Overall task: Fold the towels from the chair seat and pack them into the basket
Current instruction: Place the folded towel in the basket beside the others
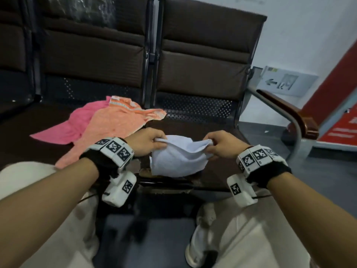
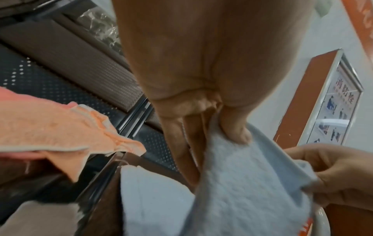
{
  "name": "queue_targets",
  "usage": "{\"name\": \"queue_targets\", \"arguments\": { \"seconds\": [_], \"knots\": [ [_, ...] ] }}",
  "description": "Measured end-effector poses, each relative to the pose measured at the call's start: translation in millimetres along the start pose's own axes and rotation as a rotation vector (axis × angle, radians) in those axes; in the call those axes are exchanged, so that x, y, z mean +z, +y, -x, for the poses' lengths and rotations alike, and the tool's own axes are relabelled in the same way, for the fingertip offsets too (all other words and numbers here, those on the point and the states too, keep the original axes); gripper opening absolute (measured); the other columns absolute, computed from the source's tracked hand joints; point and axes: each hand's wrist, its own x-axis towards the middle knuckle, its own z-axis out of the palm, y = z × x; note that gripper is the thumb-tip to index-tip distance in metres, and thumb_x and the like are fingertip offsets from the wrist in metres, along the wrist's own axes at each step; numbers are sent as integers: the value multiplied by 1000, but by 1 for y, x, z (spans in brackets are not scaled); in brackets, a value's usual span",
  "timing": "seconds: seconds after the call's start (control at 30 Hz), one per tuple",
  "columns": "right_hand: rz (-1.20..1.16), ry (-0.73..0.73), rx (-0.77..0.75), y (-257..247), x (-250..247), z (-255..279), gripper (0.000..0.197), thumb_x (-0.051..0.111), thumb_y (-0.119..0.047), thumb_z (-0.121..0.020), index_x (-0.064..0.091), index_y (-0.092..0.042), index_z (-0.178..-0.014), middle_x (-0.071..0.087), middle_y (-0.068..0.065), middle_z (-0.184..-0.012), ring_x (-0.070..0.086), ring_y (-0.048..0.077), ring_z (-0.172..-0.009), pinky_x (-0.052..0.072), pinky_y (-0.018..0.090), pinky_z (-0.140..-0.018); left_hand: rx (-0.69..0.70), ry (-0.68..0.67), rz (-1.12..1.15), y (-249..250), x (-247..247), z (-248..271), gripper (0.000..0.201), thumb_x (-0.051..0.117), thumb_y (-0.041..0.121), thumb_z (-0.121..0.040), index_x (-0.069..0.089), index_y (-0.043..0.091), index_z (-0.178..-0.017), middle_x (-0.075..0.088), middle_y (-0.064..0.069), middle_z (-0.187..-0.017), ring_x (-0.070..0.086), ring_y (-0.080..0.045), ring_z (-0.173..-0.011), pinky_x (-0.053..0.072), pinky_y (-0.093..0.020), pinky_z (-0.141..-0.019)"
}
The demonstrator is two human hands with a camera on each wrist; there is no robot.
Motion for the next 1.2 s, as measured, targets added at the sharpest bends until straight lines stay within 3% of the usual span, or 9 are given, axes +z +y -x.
{"name": "queue_targets", "arguments": {
  "seconds": [0.17, 0.3, 0.43, 0.63, 0.8, 0.93, 1.07, 1.13, 1.2],
  "knots": [
    [152, -126, 34, 26, 8, -3, 26, 79, -7, -72, 65, -17, -91, 69, 5, -91, 62, 16, -83, 52, 33, -79, -78, -94, 45, -21, 23, -5, 16, 55, 24, -93, 64, 12, -99, 64, -1, -99, 57, -12, -91, 43, -28, -81],
    [34, 7, 94, 41, 13, -35, 17, 67, -7, -84, 59, -18, -72, 60, 5, -68, 56, 20, -60, 49, 33, -58, -233, 15, 201, -34, 29, -32, 14, 48, 14, -94, 61, 12, -93, 63, -13, -99, 60, -28, -92, 47, -38, -79],
    [-29, 94, 136, 51, 13, -82, 16, 62, -10, -87, 59, -18, -73, 59, 3, -63, 54, 15, -51, 45, 26, -47, -261, 161, 225, -52, 24, -71, 17, 44, 6, -91, 60, 12, -93, 60, -6, -91, 56, -20, -83, 45, -31, -69],
    [30, 99, 178, 67, 19, -151, 2, 60, -18, -88, 61, -15, -88, 68, 6, -69, 62, 12, -56, 45, 24, -50, -335, 200, 279, -93, 23, -122, 14, 46, 9, -93, 58, 13, -99, 60, -6, -83, 58, -19, -69, 49, -24, -47],
    [286, 16, 95, 77, 33, -170, 29, 70, -17, -80, 56, -15, -106, 58, 0, -94, 57, 17, -88, 41, 24, -72, -437, -57, -15, -119, 36, -139, 40, 55, 19, -91, 48, 14, -130, 54, -10, -128, 55, -28, -113, 48, -38, -92],
    [415, -295, -68, 65, 37, -155, 18, 73, -34, -78, 63, -22, -87, 62, -7, -86, 58, 12, -81, 47, 27, -72, -345, -68, -163, -112, 35, -137, 60, 60, 19, -88, 34, 14, -142, 36, -13, -138, 39, -29, -128, 34, -34, -101],
    [542, -562, -133, 49, 44, -134, 45, 78, -51, -69, 58, -24, -98, 56, -6, -99, 55, 15, -90, 49, 32, -81, -137, -83, -258, -87, 32, -117, 30, 59, 18, -87, 54, 14, -116, 44, -5, -111, 43, -22, -110, 36, -28, -92],
    [679, -613, -172, 47, 54, -124, 58, 81, -46, -67, 50, -22, -108, 48, -1, -111, 49, 19, -99, 46, 36, -85, -62, -239, -254, -74, 38, -102, 19, 58, 22, -89, 60, 14, -106, 53, -4, -104, 52, -18, -96, 39, -23, -80],
    [755, -545, -231, 48, 62, -119, 53, 80, -28, -71, 47, -17, -111, 46, 5, -115, 47, 24, -103, 43, 33, -83, -32, -373, -292, -65, 46, -89, 25, 57, 32, -90, 60, 15, -109, 54, -4, -107, 55, -18, -97, 43, -27, -85]
  ]
}}
